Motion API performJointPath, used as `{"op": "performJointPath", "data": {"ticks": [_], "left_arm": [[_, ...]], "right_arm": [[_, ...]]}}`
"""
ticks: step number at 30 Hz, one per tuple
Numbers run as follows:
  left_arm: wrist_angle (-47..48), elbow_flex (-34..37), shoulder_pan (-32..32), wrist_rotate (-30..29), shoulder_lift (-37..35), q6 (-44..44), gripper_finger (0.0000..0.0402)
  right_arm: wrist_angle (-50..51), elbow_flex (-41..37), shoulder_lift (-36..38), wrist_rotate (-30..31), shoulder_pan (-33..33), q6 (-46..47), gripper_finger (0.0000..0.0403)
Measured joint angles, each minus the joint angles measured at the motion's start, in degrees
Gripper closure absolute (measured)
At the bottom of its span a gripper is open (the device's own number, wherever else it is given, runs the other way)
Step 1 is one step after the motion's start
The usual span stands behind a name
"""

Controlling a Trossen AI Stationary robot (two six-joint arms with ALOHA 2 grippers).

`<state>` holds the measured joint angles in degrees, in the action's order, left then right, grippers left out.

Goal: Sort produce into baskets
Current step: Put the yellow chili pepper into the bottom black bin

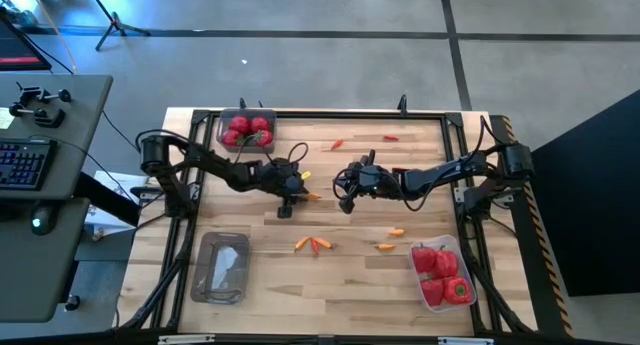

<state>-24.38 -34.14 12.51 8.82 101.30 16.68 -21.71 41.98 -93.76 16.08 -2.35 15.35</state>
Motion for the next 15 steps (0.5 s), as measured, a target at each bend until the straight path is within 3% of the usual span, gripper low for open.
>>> {"op": "performJointPath", "data": {"ticks": [8,15], "left_arm": [[0.75,-0.25,-0.01,-0.06,-0.36,0.13,0.039],[12.61,-0.18,-1.23,2.45,-11.63,0.12,0.0398]], "right_arm": [[-0.39,0.0,0.0,-0.25,0.0,-0.42,0.0403],[-0.38,0.0,-0.02,-0.64,0.02,-0.81,0.0403]]}}
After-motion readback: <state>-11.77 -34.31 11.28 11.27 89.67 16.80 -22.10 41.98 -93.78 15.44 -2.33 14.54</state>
